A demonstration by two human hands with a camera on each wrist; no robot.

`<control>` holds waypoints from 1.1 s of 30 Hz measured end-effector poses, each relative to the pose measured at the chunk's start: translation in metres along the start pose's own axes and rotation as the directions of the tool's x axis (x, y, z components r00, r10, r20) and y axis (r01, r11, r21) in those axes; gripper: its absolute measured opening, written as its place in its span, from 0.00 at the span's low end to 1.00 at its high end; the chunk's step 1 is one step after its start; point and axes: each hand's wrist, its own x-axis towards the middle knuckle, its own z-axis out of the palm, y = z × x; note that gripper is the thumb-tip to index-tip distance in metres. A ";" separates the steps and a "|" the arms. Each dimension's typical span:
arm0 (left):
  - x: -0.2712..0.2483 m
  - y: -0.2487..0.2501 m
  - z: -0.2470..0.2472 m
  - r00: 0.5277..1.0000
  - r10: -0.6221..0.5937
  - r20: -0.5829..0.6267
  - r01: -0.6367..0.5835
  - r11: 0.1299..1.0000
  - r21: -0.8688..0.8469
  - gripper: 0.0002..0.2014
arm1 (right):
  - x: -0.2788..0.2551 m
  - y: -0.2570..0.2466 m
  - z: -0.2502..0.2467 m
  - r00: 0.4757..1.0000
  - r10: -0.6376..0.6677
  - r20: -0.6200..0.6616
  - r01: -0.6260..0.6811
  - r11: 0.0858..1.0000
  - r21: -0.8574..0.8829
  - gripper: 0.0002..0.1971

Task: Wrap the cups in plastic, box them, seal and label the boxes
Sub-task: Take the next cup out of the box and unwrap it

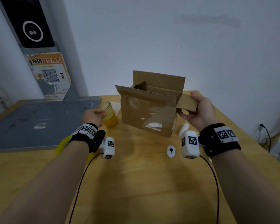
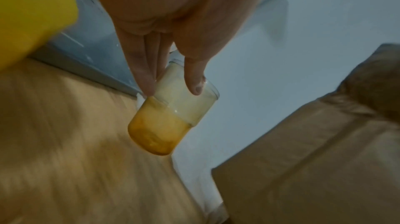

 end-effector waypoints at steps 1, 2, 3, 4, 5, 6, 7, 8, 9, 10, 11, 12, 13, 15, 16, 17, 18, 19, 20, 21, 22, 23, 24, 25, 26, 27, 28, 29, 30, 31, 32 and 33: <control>-0.002 0.000 -0.006 0.999 0.004 -0.044 -0.006 0.999 -0.051 0.03 | 0.001 0.004 0.006 1.000 -0.003 0.003 0.003 1.000 -0.009 0.11; -0.006 0.002 -0.013 0.995 0.022 -0.097 -0.031 0.996 -0.089 0.03 | 0.001 0.010 0.014 1.000 -0.004 0.007 0.004 1.000 -0.025 0.10; -0.009 0.004 -0.022 0.988 0.051 -0.145 -0.066 0.992 -0.104 0.03 | 0.001 0.017 0.023 1.000 -0.003 0.010 0.003 0.999 -0.042 0.11; -0.010 0.006 -0.029 0.977 0.086 -0.193 -0.109 0.988 -0.111 0.02 | 0.001 0.024 0.032 1.000 -0.001 0.014 0.002 0.998 -0.056 0.11; -0.011 0.008 -0.040 0.966 0.102 -0.239 -0.134 0.983 -0.123 0.03 | 0.001 0.033 0.044 1.000 0.005 0.020 -0.004 0.998 -0.066 0.11; -0.013 0.011 -0.051 0.950 0.114 -0.289 -0.162 0.976 -0.147 0.05 | -0.001 0.042 0.057 0.999 0.014 0.031 -0.012 0.997 -0.074 0.10; -0.016 0.015 -0.063 0.936 0.116 -0.331 -0.181 0.968 -0.174 0.06 | -0.002 0.052 0.071 0.998 0.025 0.053 -0.020 0.996 -0.084 0.10; -0.018 0.016 -0.073 0.923 0.125 -0.364 -0.204 0.961 -0.188 0.05 | -0.003 0.063 0.084 0.995 0.042 0.086 -0.034 0.995 -0.096 0.09; -0.021 0.017 -0.083 0.912 0.141 -0.385 -0.230 0.954 -0.194 0.04 | -0.004 0.073 0.098 0.990 0.068 0.122 -0.055 0.993 -0.106 0.09; -0.025 0.019 -0.092 0.902 0.167 -0.399 -0.259 0.947 -0.191 0.04 | -0.005 0.083 0.110 0.984 0.098 0.152 -0.081 0.990 -0.114 0.08; -0.029 0.021 -0.100 0.892 0.194 -0.409 -0.289 0.939 -0.185 0.04 | -0.006 0.094 0.123 0.976 0.124 0.180 -0.104 0.987 -0.120 0.08; -0.032 0.022 -0.108 0.882 0.217 -0.420 -0.313 0.933 -0.177 0.04 | -0.007 0.103 0.135 0.966 0.148 0.210 -0.124 0.985 -0.123 0.09; -0.035 0.022 -0.114 0.874 0.233 -0.426 -0.332 0.927 -0.173 0.04 | -0.009 0.113 0.147 0.955 0.171 0.242 -0.144 0.981 -0.127 0.10; -0.045 0.023 -0.123 0.858 0.252 -0.447 -0.363 0.914 -0.180 0.05 | -0.018 0.129 0.169 0.927 0.221 0.302 -0.186 0.973 -0.139 0.11; -0.049 0.021 -0.127 0.850 0.257 -0.460 -0.367 0.915 -0.168 0.06 | -0.021 0.138 0.179 0.912 0.249 0.325 -0.209 0.966 -0.154 0.11; -0.054 0.019 -0.130 0.834 0.278 -0.477 -0.388 0.909 -0.149 0.07 | -0.024 0.145 0.188 0.895 0.278 0.348 -0.228 0.957 -0.179 0.11; -0.057 0.019 -0.132 0.816 0.298 -0.495 -0.407 0.905 -0.125 0.08 | -0.027 0.152 0.195 0.876 0.311 0.369 -0.247 0.946 -0.210 0.12; -0.062 0.020 -0.135 0.791 0.325 -0.518 -0.433 0.896 -0.099 0.10 | -0.029 0.159 0.201 0.854 0.346 0.388 -0.267 0.932 -0.243 0.14; -0.068 0.022 -0.139 0.772 0.343 -0.535 -0.456 0.886 -0.089 0.11 | -0.031 0.166 0.206 0.831 0.380 0.407 -0.285 0.918 -0.275 0.16; -0.071 0.025 -0.142 0.759 0.355 -0.545 -0.478 0.873 -0.098 0.11 | -0.034 0.171 0.209 0.808 0.407 0.427 -0.298 0.906 -0.300 0.17; -0.074 0.028 -0.146 0.745 0.366 -0.558 -0.498 0.861 -0.100 0.10 | -0.035 0.175 0.211 0.785 0.426 0.449 -0.302 0.897 -0.324 0.19; -0.079 0.032 -0.149 0.726 0.384 -0.571 -0.517 0.852 -0.083 0.09 | -0.037 0.176 0.212 0.765 0.436 0.474 -0.295 0.891 -0.345 0.20; -0.081 0.037 -0.151 0.710 0.403 -0.577 -0.537 0.841 -0.073 0.08 | -0.037 0.176 0.211 0.745 0.440 0.501 -0.281 0.888 -0.363 0.21; -0.082 0.042 -0.152 0.700 0.422 -0.575 -0.566 0.819 -0.088 0.07 | -0.036 0.174 0.210 0.724 0.444 0.528 -0.265 0.886 -0.380 0.22; -0.082 0.048 -0.152 0.702 0.442 -0.559 -0.595 0.795 -0.120 0.07 | -0.034 0.170 0.208 0.705 0.449 0.549 -0.251 0.882 -0.399 0.21; -0.083 0.056 -0.149 0.713 0.459 -0.531 -0.613 0.775 -0.153 0.06 | -0.032 0.165 0.204 0.692 0.457 0.559 -0.238 0.875 -0.421 0.20; -0.082 0.063 -0.144 0.728 0.473 -0.497 -0.617 0.768 -0.173 0.05 | -0.028 0.160 0.199 0.692 0.465 0.553 -0.217 0.864 -0.454 0.18; -0.081 0.070 -0.136 0.745 0.485 -0.457 -0.614 0.767 -0.186 0.05 | -0.023 0.154 0.192 0.705 0.469 0.531 -0.189 0.847 -0.498 0.16; -0.079 0.077 -0.126 0.766 0.492 -0.414 -0.605 0.769 -0.204 0.05 | -0.016 0.148 0.183 0.733 0.466 0.496 -0.151 0.822 -0.549 0.14; -0.078 0.083 -0.114 0.781 0.504 -0.369 -0.601 0.767 -0.224 0.05 | -0.010 0.142 0.174 0.768 0.450 0.455 -0.103 0.789 -0.605 0.13; -0.077 0.088 -0.101 0.789 0.520 -0.326 -0.603 0.758 -0.249 0.07 | -0.002 0.137 0.163 0.805 0.424 0.415 -0.054 0.750 -0.659 0.13; -0.075 0.092 -0.087 0.798 0.534 -0.281 -0.600 0.752 -0.275 0.09 | 0.007 0.132 0.153 0.836 0.395 0.382 -0.012 0.707 -0.707 0.13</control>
